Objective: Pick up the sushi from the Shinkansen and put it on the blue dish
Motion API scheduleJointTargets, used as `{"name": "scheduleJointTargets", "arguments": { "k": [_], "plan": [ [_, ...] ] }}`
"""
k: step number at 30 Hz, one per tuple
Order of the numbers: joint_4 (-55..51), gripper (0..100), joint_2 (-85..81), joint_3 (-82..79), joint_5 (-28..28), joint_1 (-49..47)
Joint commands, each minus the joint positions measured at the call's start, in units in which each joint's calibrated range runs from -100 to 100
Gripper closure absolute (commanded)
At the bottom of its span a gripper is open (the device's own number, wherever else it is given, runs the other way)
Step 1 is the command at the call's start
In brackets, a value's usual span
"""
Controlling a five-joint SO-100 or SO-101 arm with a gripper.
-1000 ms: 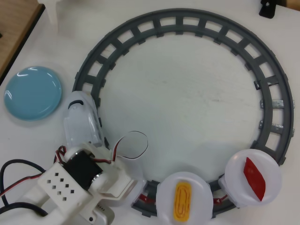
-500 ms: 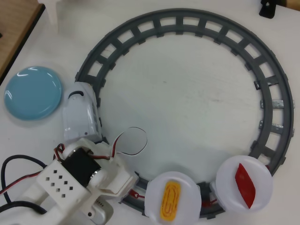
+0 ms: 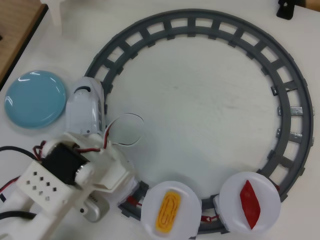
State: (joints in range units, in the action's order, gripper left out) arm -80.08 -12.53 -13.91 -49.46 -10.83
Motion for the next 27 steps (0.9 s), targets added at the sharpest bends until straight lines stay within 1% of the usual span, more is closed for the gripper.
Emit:
{"name": "scheduleJointTargets", "arguments": {
  "k": [1,2,7,13,16,20,22,24,27],
  "plan": [
    [-1.1,69,-0.9,6.6,4.0,-3.8],
    [-1.1,66,-1.0,7.4,5.9,-4.9],
    [1.6,66,-3.7,10.7,20.1,-9.0],
    [-2.9,66,-6.3,12.8,36.9,-8.8],
    [-7.9,66,-6.3,12.5,40.5,-8.8],
    [-11.8,66,-6.4,12.8,46.4,-8.9],
    [-12.4,66,-6.4,11.8,49.4,-9.7],
    [-11.9,66,-6.5,11.3,51.0,-10.0],
    [-11.2,66,-6.5,11.1,55.4,-13.3]
  ]
}}
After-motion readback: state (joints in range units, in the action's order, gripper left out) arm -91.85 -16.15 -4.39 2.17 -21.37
